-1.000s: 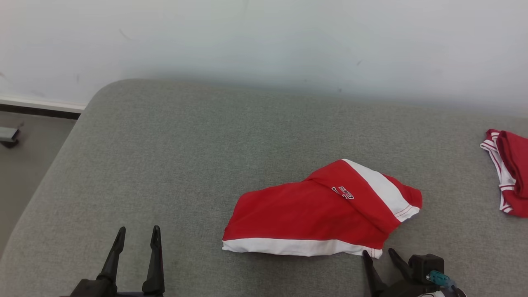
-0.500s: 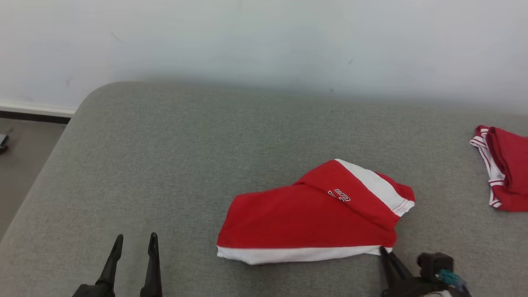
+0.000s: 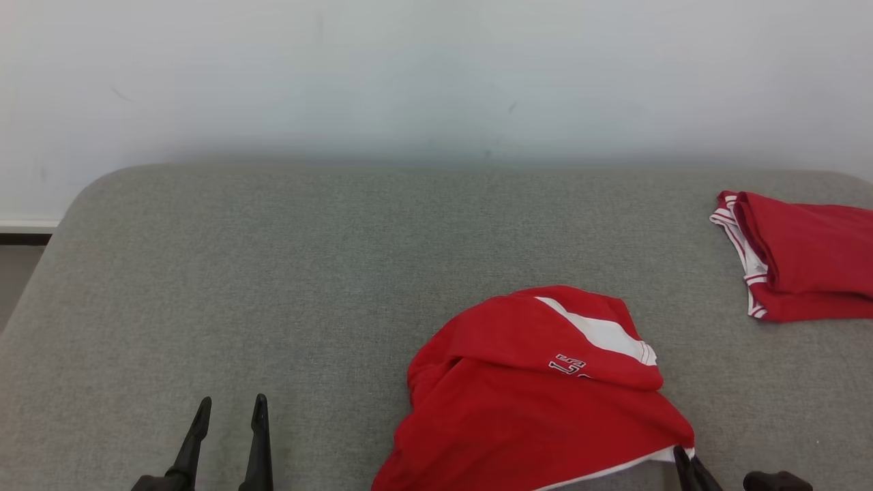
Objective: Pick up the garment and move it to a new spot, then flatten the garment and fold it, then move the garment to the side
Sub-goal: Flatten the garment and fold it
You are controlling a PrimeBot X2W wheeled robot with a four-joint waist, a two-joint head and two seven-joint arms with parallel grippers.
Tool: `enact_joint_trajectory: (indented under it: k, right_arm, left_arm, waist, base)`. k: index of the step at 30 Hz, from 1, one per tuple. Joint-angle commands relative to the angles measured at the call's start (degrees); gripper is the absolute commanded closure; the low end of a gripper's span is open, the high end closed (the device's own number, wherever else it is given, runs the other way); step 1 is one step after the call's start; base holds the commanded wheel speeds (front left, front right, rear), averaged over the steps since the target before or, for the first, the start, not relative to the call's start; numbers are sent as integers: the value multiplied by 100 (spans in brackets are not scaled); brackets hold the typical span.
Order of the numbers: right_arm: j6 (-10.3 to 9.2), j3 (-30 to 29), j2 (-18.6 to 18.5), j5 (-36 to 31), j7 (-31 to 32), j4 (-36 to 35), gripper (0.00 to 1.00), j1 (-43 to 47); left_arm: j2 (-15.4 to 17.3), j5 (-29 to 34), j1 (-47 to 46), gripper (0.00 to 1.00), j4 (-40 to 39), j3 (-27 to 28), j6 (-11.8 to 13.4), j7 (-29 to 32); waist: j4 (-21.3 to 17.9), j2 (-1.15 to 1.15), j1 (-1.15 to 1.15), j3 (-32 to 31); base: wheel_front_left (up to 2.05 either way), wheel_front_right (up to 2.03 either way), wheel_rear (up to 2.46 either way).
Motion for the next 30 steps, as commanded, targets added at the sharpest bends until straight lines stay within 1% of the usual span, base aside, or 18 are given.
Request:
enact_joint_trajectory:
  k: [1,2,3,11,21,30]
  right_arm:
    - [-13,-38,32,34,114,-36,100,127]
    - [-13,-51,28,14,142,-79,58,166]
    - [-13,-81,26,-34,130,-130,0,180]
    - [-13,-335,84,-265,6,-589,0,349]
    - [-13,-651,245,-538,-116,-1390,0,579]
    - [-14,-685,362,-616,-125,-1859,0,758]
  left_arm:
    - [-12,-9,64,0,12,0,-3,-16]
    - [-14,-5,71,0,16,-6,-3,-16]
    - [-16,-6,82,0,21,-7,-3,-16]
    - [-23,-15,124,0,27,24,-5,-16]
    - [-25,29,206,0,-9,102,-8,-16]
    - [-19,23,152,0,31,-40,-10,-16]
  waist:
    - [-60,0,0,-16]
    - [-71,0,0,-26]
    - [-82,0,0,-40]
    - [-155,0,0,-130]
    - [-266,0,0,-222]
    - [-411,0,0,-212]
  base:
    - [0,0,0]
    - [0,0,0]
    - [0,0,0]
    - [0,0,0]
    - [0,0,0]
    - [0,0,0]
